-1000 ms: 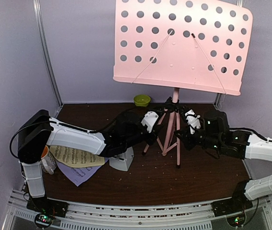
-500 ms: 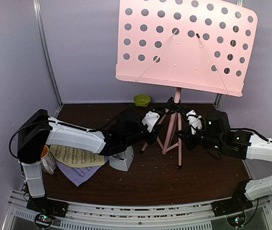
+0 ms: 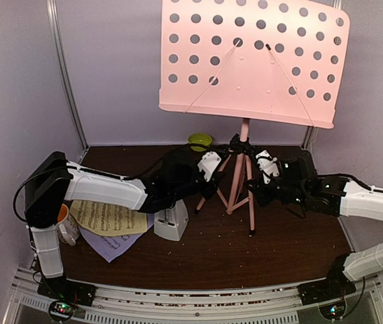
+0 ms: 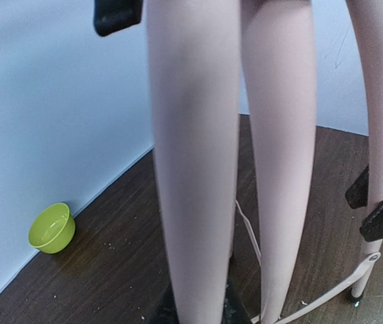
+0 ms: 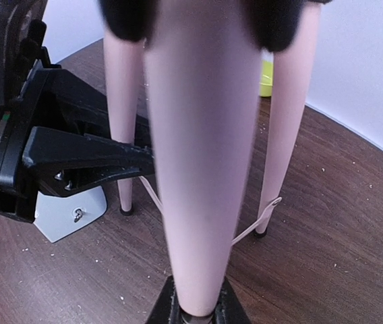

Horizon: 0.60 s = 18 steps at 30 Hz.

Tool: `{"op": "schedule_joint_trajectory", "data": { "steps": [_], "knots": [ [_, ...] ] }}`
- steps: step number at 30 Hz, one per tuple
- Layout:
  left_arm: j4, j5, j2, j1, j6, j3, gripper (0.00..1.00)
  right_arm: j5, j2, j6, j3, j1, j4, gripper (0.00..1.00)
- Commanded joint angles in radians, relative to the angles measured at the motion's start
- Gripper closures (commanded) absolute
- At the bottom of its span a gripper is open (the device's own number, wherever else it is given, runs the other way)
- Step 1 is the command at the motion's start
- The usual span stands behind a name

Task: Set up the instrument practice props

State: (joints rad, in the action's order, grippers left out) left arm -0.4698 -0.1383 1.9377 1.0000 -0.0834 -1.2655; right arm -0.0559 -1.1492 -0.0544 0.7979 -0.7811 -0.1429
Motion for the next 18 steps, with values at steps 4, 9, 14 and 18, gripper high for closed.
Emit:
{"op": "schedule_joint_trajectory", "data": {
  "steps": [4,9,14,18],
  "knots": [
    [0.237,-0.159,0.037,-0.112,-0.032,-0.117,0.99,-0.164,-0.021,0.025,0.119,0.060,-0.043,1.00],
    [0.186,-0.091,-0.006,-0.112,-0.012,-0.035,0.85,-0.111,-0.023,0.019,0.106,0.059,-0.033,1.00],
    [0.183,-0.070,-0.014,-0.110,0.017,-0.055,0.65,-0.053,-0.032,0.005,0.086,0.051,0.001,1.00],
    [0.164,-0.079,-0.009,-0.097,0.043,-0.083,0.52,-0.031,-0.043,-0.009,0.070,0.037,0.034,1.00]
  ]
}}
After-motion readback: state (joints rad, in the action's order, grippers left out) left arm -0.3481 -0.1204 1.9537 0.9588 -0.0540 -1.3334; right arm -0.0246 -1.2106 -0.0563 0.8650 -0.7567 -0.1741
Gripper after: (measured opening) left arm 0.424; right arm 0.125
